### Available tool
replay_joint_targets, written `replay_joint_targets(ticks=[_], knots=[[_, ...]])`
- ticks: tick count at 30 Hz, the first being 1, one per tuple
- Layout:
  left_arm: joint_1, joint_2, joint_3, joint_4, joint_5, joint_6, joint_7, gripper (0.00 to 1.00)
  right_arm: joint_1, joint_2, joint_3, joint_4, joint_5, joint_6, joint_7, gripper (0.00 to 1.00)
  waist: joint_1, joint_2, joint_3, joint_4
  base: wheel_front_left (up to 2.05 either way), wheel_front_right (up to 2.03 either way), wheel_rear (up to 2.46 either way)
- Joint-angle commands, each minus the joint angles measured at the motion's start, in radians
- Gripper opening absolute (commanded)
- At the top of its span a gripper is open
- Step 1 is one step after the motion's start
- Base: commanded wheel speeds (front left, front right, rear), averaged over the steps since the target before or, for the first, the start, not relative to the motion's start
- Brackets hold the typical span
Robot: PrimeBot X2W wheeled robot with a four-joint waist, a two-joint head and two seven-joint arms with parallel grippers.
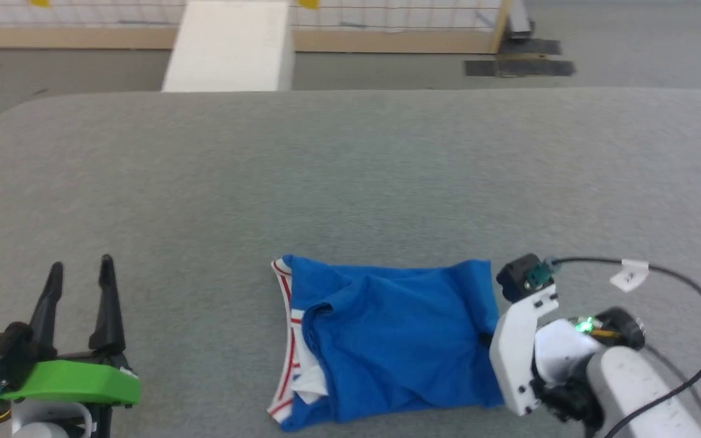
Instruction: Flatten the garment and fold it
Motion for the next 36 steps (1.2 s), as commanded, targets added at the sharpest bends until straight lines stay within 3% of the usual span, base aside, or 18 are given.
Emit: replay_joint_targets(ticks=[1,7,13,27,35,36], knots=[[0.019,0.009,0.012,-0.014,-0.009,0.006,-0.003,1.00,-0.029,-0.040,0.014,-0.018,0.019,-0.002,0.017,0.00,0.0000,0.0000,0.036,-0.134,0.00,0.00,0.00],[0.018,0.031,0.038,-0.075,-0.013,0.007,-0.003,1.00,-0.107,-0.188,0.047,-0.056,0.091,-0.002,0.047,0.00,0.0000,0.0000,0.097,-0.320,0.00,0.00,0.00],[-0.017,0.075,0.056,-0.155,-0.012,0.006,0.020,1.00,-0.201,-0.286,-0.013,-0.009,0.105,-0.002,0.004,0.00,0.0000,0.0000,0.187,-0.405,0.00,0.00,0.00],[-0.042,0.187,0.115,-0.332,-0.016,0.014,0.127,1.00,-0.365,-0.324,-0.313,0.210,-0.055,-0.002,-0.136,0.00,0.0000,0.0000,0.383,-0.367,0.00,0.00,0.00],[-0.043,0.218,0.144,-0.379,-0.022,0.024,0.155,1.00,-0.419,-0.305,-0.521,0.272,-0.193,-0.002,-0.187,0.00,0.0000,0.0000,0.438,-0.340,0.00,0.00,0.00],[-0.041,0.219,0.147,-0.381,-0.023,0.025,0.157,1.00,-0.421,-0.299,-0.540,0.274,-0.205,-0.002,-0.193,0.47,0.0000,0.0000,0.440,-0.339,0.00,0.00,0.00]])
